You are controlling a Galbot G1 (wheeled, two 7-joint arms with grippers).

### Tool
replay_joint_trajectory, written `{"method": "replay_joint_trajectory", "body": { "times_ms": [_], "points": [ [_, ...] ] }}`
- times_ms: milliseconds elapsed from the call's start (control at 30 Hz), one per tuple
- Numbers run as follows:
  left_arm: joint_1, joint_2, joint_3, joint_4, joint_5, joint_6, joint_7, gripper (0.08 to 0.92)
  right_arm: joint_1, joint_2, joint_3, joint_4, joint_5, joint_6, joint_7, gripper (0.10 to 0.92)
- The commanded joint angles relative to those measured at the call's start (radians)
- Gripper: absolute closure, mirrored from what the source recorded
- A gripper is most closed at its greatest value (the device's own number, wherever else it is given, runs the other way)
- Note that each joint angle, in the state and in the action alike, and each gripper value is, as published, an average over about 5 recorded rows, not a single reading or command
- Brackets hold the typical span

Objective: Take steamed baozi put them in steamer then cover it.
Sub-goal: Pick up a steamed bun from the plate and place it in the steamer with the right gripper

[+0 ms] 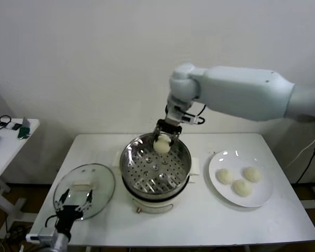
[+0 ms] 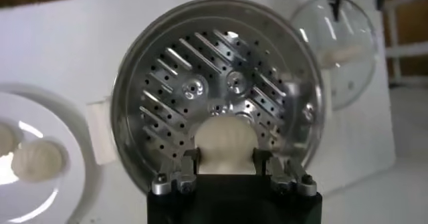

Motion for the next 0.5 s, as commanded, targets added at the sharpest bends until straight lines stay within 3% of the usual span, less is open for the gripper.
{"method": "replay_joint_trajectory", "body": {
  "times_ms": [33, 367, 500],
  "points": [
    [-0.002, -0.001, 0.001, 0.003, 0.002, -0.003, -0.001, 0.177, -0.145, 0.092, 0.024, -0.151, -0.246, 0.106, 0.061, 0.475],
    [-0.004, -0.002, 0.0, 0.023, 0.002, -0.015, -0.007, 0.177, -0.24, 0.166, 0.07, -0.349, -0.301, 0.153, 0.121, 0.47],
    [-0.002, -0.002, 0.002, 0.024, 0.002, -0.017, -0.007, 0.177, -0.243, 0.184, 0.075, -0.374, -0.261, 0.16, 0.114, 0.402]
  ]
}}
